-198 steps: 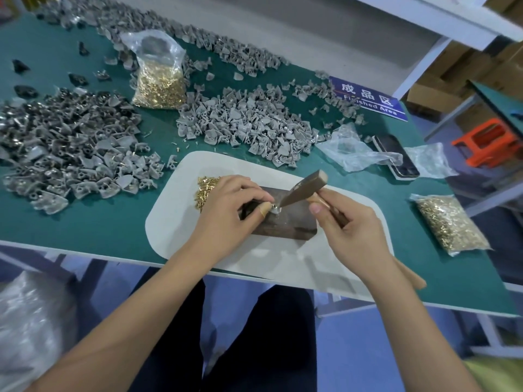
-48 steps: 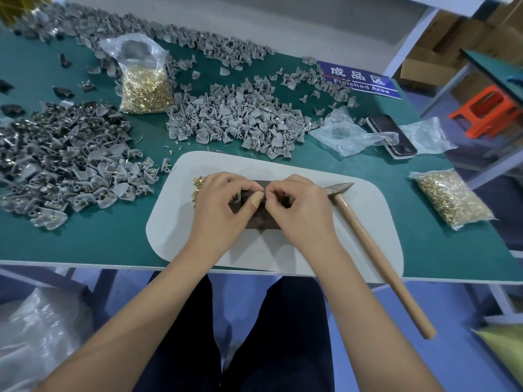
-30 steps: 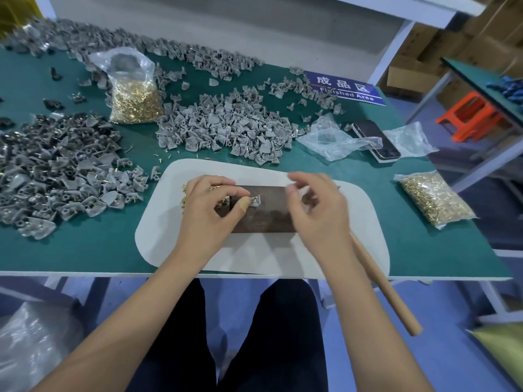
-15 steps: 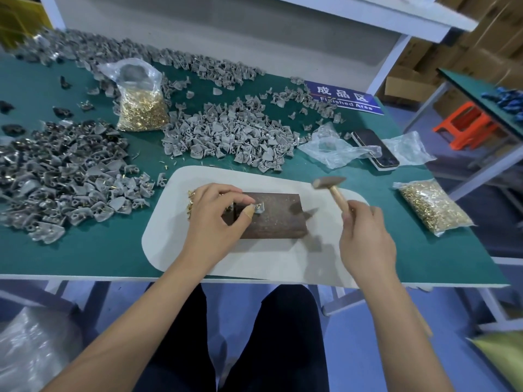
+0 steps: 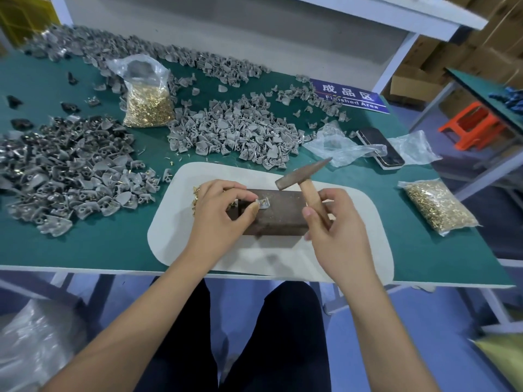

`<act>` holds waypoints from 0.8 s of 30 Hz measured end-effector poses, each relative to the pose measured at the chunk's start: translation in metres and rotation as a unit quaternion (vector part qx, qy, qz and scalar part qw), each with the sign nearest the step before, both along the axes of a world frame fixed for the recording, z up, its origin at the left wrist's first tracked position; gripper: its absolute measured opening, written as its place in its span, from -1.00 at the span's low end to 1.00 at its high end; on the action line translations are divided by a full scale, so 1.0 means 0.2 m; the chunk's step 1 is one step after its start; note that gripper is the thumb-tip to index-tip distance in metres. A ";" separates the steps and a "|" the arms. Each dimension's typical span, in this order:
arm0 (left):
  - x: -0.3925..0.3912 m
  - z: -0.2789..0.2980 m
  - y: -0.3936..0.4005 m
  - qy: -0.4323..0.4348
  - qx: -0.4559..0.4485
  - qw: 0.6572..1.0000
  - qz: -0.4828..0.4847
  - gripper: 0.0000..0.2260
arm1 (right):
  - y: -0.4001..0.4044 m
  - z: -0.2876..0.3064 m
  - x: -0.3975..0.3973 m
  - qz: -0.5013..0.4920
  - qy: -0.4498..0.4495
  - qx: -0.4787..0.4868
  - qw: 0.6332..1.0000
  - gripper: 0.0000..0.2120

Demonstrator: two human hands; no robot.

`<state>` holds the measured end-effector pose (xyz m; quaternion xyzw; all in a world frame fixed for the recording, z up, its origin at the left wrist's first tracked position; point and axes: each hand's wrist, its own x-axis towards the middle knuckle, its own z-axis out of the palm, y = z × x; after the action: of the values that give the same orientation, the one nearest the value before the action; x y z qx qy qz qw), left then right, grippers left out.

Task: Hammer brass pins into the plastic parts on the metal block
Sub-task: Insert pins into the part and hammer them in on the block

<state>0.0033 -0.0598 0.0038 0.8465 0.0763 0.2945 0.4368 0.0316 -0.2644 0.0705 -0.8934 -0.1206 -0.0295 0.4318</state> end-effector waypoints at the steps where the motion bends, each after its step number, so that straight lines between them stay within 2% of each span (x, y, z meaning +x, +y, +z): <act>1: 0.00 0.00 0.00 -0.001 0.001 1.000 0.001 -0.92 | 0.01 -0.01 0.00 0.025 0.023 0.015 0.999 -0.85; 4: 0.00 0.00 0.00 0.000 0.000 1.000 -0.001 -0.91 | 0.03 -0.02 0.00 0.063 0.028 -0.024 0.997 -0.92; 7: -0.01 0.00 0.00 0.000 0.002 1.000 -0.004 -0.91 | 0.05 -0.02 -0.01 0.073 0.006 -0.047 0.996 -0.76; 10: 0.00 0.00 0.00 0.000 0.003 1.000 -0.004 -0.92 | 0.07 -0.02 -0.02 0.064 -0.016 -0.055 0.996 -0.75; 16: 0.00 -0.01 0.00 -0.003 -0.001 1.000 -0.002 -0.92 | 0.08 -0.05 -0.06 0.014 -0.047 0.010 0.999 -0.82; 20: 0.00 0.00 0.00 -0.004 0.011 1.000 0.010 -0.92 | 0.10 -0.06 -0.07 0.045 -0.035 -0.030 0.998 -0.79; 24: 0.00 0.00 0.00 -0.005 0.014 1.000 0.012 -0.92 | 0.09 -0.07 -0.08 0.013 -0.040 0.027 0.999 -0.85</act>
<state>0.0028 -0.0605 0.0041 0.8499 0.0803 0.3050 0.4221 0.0164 -0.2459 0.0557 -0.8778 -0.1487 -0.0623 0.4510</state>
